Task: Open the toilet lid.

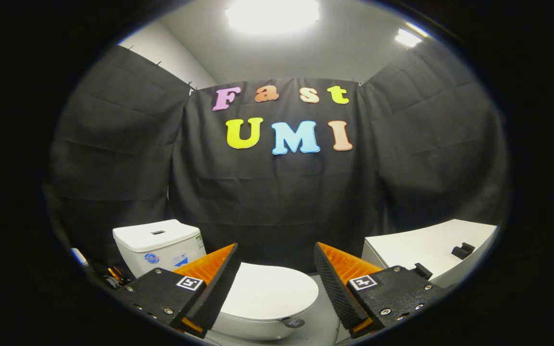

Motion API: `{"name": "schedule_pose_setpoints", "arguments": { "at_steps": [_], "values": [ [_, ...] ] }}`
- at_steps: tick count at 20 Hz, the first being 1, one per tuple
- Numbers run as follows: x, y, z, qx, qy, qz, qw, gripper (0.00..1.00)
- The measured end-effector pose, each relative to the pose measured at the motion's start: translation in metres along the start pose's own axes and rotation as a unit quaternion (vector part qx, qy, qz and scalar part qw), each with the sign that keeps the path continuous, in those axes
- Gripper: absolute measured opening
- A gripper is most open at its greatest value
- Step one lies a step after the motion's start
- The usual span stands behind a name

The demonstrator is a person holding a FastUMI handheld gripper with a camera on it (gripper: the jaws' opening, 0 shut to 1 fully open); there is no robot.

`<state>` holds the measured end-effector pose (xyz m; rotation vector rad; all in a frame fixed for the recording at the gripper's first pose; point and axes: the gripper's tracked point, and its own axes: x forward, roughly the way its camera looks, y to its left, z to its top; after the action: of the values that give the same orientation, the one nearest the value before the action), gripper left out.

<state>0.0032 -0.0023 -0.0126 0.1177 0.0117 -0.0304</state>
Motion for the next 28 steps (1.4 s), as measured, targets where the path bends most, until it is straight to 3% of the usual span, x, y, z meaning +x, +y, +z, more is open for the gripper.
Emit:
{"name": "schedule_pose_setpoints", "arguments": {
  "at_steps": [6,14,20,26,28],
  "values": [
    [0.023,-0.019,-0.023,0.095,0.023,-0.02,0.995,0.95],
    [0.027,-0.043,-0.093,0.243,0.069,-0.081,0.964,0.96],
    [0.021,-0.057,-0.147,0.35,0.097,-0.126,0.923,0.95],
    [0.01,-0.075,-0.203,0.461,0.119,-0.193,0.858,0.95],
    [0.006,-0.072,-0.222,0.476,0.132,-0.203,0.846,0.94]
  ]
}}
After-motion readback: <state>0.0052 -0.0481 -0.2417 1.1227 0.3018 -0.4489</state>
